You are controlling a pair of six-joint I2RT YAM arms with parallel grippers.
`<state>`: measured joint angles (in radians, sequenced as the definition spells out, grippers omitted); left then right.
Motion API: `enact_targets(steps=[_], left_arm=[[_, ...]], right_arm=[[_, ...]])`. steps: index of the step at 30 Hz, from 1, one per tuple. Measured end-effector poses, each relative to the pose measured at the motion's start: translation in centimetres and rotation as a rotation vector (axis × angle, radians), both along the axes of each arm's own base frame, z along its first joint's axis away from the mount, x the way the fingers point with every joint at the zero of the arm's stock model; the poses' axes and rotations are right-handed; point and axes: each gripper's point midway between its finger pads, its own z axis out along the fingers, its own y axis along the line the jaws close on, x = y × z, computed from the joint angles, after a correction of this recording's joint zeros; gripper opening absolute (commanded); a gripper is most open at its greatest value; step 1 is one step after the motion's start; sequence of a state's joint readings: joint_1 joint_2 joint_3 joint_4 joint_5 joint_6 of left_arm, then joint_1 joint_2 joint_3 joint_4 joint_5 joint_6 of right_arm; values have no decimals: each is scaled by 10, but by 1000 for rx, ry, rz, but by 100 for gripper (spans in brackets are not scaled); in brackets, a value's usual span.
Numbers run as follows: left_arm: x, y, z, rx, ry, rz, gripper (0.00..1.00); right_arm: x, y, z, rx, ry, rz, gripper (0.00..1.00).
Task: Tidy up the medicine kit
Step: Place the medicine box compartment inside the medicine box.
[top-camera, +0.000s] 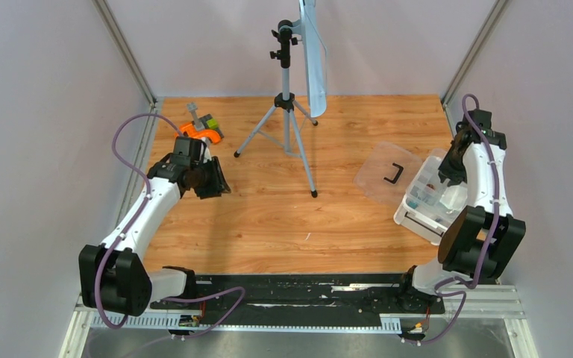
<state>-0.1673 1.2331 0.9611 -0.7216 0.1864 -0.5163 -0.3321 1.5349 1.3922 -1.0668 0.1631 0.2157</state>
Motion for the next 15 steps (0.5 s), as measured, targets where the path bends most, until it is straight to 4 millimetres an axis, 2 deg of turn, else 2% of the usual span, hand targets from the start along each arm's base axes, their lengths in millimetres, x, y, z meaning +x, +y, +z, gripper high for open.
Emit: enact_targets(steps=[15], left_arm=[[1,-3,-1,-13,10,-13,45]], right_arm=[[-9,-4,0,-29,-14,47,0]])
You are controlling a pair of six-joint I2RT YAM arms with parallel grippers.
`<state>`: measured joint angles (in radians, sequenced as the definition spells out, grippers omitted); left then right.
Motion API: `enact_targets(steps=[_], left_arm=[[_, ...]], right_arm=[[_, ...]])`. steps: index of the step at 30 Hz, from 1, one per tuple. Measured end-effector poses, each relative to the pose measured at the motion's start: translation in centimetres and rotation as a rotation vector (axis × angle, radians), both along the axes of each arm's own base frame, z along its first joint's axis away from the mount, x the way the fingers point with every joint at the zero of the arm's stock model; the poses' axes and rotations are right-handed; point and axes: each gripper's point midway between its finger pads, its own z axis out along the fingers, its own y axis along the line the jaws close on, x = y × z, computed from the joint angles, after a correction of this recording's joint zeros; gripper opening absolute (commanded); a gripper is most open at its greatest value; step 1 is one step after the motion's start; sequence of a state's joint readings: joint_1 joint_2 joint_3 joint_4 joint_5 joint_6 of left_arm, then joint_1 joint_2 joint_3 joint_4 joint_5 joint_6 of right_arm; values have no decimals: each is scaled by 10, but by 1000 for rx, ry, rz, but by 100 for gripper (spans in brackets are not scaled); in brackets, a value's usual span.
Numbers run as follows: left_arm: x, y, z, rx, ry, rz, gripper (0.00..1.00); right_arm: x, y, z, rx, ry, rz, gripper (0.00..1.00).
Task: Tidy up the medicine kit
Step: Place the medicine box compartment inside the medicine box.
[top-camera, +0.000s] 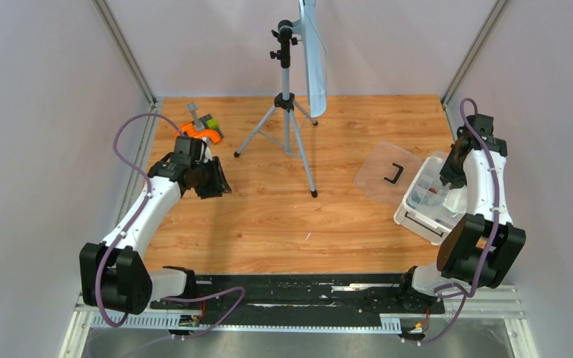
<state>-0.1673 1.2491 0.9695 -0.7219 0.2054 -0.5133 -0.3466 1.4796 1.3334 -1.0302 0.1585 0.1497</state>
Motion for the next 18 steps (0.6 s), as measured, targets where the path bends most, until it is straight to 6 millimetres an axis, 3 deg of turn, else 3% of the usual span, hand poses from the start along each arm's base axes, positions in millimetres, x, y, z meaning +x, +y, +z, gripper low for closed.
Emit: enact_targets(steps=[18], left_arm=[[0,0,2,-3,-5,-1,44]], right_arm=[[-4,6,-14,27,15,9,0]])
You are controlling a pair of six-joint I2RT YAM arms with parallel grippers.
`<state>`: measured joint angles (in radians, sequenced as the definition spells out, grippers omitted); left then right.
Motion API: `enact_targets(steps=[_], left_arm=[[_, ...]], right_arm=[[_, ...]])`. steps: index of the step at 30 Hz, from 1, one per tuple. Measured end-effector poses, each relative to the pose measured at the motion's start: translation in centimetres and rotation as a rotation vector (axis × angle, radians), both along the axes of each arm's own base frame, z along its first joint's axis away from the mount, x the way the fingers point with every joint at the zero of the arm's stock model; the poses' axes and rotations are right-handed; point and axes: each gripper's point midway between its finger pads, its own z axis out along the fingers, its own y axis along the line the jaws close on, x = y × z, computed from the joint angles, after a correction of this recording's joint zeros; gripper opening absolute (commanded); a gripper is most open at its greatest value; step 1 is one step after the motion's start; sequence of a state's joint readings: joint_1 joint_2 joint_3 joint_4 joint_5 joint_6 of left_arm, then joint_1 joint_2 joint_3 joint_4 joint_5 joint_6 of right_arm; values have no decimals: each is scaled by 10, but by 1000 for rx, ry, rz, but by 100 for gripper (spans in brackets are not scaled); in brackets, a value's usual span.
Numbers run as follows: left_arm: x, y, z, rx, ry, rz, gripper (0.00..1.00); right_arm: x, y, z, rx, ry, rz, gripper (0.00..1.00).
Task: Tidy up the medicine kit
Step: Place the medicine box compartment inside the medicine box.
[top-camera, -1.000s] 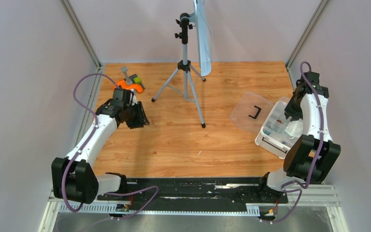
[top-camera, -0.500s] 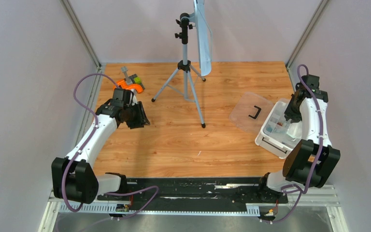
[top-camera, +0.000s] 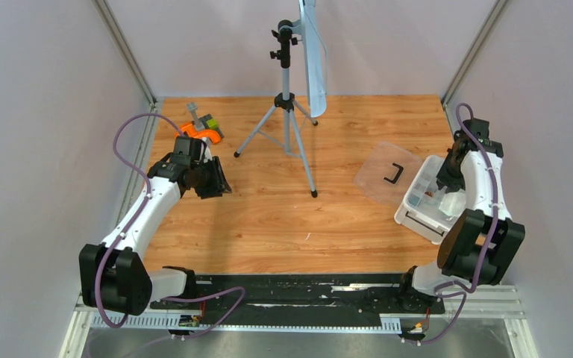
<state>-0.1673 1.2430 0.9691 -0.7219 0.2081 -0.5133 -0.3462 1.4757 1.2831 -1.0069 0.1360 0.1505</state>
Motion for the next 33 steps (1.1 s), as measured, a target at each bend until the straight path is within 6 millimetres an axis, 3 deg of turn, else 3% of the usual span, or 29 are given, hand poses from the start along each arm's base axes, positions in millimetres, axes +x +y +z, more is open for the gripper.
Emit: enact_targets(steps=[2,15,21,25,29,33], left_arm=[[0,0,0,0,0,0,44],[0,0,0,0,0,-1,45],[0,0,0,0,1,0,45],[0,0,0,0,1,0,45],[0,0,0,0,0,1,45],[0,0,0,0,1,1,44]], right_arm=[[0,1,-10,14,21,-9,0],[2,1,-11,23,16,-20,0],[3,2,-9,30,9,-33,35],[5,6,-6,56,-8,-47,51],[10,11,13,71,-76,-43,58],[18,14,54,58,-206,-29,62]])
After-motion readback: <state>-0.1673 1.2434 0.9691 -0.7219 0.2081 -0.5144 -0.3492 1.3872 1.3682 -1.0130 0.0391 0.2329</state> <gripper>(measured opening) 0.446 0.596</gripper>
